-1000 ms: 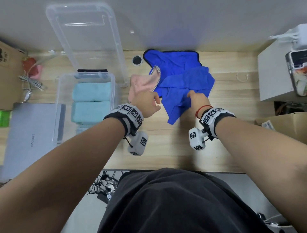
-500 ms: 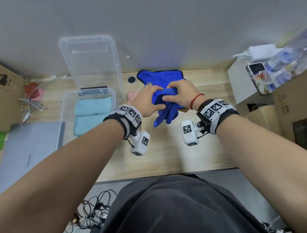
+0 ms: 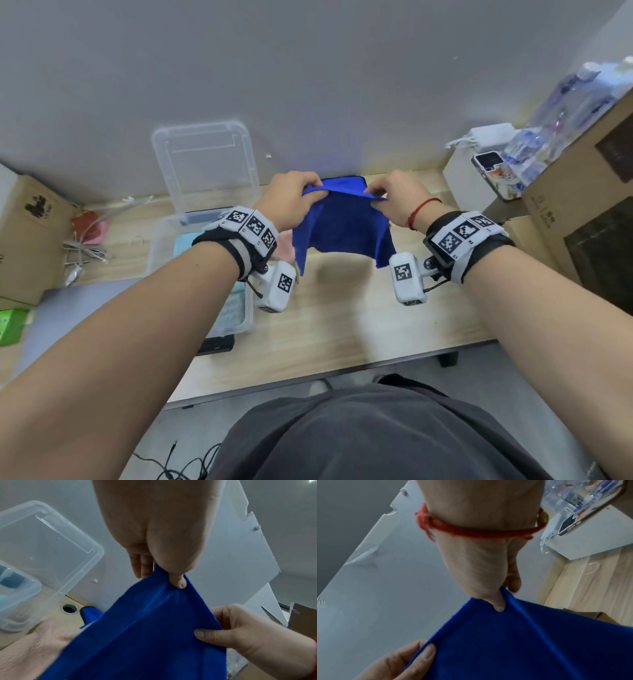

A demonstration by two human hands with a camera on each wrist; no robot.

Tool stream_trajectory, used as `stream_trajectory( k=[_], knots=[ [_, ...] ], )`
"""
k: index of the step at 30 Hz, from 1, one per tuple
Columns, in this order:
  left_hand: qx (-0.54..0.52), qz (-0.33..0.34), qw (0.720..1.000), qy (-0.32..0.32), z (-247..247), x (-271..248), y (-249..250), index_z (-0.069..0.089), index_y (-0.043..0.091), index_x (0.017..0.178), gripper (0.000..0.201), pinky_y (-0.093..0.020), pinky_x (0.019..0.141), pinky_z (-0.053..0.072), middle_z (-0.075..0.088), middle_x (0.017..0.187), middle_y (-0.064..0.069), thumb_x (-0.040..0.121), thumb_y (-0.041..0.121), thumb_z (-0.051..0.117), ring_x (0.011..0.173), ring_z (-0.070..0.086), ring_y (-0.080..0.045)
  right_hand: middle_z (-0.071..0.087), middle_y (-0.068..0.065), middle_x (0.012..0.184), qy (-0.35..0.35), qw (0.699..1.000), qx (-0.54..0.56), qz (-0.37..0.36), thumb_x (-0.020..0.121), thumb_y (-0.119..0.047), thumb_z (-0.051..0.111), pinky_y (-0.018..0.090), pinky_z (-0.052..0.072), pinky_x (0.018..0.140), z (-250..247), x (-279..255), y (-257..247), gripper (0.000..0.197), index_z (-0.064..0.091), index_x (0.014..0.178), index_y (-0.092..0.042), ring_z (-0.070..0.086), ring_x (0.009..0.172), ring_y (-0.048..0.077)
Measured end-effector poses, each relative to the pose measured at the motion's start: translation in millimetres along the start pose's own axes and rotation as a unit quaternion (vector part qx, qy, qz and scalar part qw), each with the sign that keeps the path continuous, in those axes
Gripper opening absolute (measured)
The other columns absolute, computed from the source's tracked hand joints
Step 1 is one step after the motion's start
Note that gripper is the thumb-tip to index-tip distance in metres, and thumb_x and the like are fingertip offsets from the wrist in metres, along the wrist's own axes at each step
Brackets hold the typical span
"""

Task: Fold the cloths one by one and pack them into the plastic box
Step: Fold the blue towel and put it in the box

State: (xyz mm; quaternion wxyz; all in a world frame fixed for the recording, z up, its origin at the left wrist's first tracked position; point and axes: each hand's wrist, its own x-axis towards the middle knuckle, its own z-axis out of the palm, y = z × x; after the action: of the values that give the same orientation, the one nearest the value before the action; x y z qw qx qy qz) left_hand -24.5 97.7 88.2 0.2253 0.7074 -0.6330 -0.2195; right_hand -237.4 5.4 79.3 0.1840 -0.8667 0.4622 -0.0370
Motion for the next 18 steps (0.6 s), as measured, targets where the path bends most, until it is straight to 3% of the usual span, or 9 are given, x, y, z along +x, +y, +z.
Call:
stream_trajectory(
  k=[3,8,14,18],
  knots=[
    [0.001,0.003,1.0,0.015,-10,-3,3,0.069,0.013,0.085,0.027,-0.034,0.07,0.045,0.066,0.077,-0.011,0.094,0.036,0.058,0.076,0.058,-0.028,0.069,0.007,0.094,0.018,0.999,-0.049,0.009,0.088,-0.019,0.061,0.034,0.049,0.075,-10,-2,0,0.015,0.072,0.098,-0.018,0.062,0.092,0.033],
    [-0.017,-0.021,0.998,0.06,-20,-11,2,0.068,0.014,0.079,0.028,-0.018,0.053,0.033,0.057,0.065,-0.006,0.093,0.036,0.06,0.064,0.049,-0.021,0.068,0.008,0.104,0.033,0.995,-0.088,0.036,0.093,-0.019,0.053,0.027,0.032,0.067,-22,-12,9,0.025,0.069,0.111,-0.025,0.059,0.099,0.032],
    [-0.027,-0.046,0.997,0.061,-18,-21,-2,0.07,0.008,0.078,0.031,-0.015,0.05,0.031,0.058,0.068,-0.016,0.092,0.036,0.062,0.063,0.045,-0.02,0.069,0.012,0.092,0.013,0.995,-0.086,0.053,0.091,-0.014,0.053,0.026,0.034,0.066,-11,-17,38,0.021,0.072,0.1,-0.014,0.055,0.08,0.029],
    [-0.028,-0.068,0.996,0.052,-15,-28,-8,0.07,0.011,0.077,0.027,-0.012,0.049,0.033,0.054,0.062,-0.008,0.091,0.033,0.064,0.059,0.043,-0.017,0.064,0.014,0.075,0.033,0.996,0.001,0.082,0.091,-0.02,0.055,0.029,0.036,0.063,-2,-13,56,0.02,0.066,0.08,-0.008,0.054,0.073,0.029]
  ],
)
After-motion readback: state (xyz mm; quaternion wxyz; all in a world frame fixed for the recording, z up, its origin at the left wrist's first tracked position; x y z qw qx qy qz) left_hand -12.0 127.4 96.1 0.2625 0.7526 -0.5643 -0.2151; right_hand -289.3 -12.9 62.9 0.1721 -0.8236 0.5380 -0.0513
